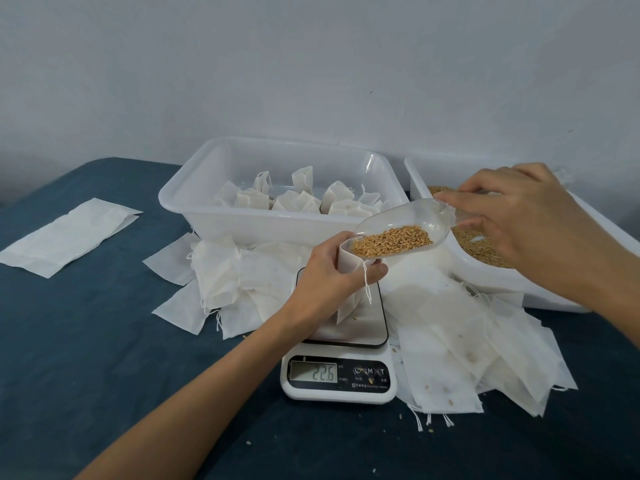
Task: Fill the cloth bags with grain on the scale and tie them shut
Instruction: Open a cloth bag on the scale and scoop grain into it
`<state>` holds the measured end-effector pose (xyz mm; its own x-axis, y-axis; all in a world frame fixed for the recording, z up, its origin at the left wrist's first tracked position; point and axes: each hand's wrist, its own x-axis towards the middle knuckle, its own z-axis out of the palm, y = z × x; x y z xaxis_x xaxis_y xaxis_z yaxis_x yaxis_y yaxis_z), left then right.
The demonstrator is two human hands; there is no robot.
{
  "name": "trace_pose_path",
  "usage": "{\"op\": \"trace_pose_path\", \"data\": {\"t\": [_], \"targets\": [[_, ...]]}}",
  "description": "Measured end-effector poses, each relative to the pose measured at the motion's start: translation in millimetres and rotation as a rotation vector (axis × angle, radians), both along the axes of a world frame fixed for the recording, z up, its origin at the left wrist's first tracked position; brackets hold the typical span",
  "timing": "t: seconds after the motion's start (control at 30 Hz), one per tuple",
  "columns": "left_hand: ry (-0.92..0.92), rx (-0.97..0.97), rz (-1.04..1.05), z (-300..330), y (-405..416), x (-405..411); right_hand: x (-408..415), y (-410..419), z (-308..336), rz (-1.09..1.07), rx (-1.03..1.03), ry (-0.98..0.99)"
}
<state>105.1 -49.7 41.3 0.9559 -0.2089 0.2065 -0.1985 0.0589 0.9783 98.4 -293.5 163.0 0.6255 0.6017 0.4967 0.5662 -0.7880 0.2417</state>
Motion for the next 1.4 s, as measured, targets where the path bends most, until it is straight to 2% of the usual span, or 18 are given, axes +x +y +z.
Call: {"op": "trace_pose_path", "data": {"t": [0.6, 1.4], "targets": [[0.01, 0.001, 0.003, -1.0, -0.8, 1.3, -2.8, 0.0, -1.0, -0.035, 0.053, 0.155], [0.007, 0.045, 0.022, 0.7, -0.2, -0.1, -4.1, 4.1, -0.3, -0.04, -0.022, 0.038]]}}
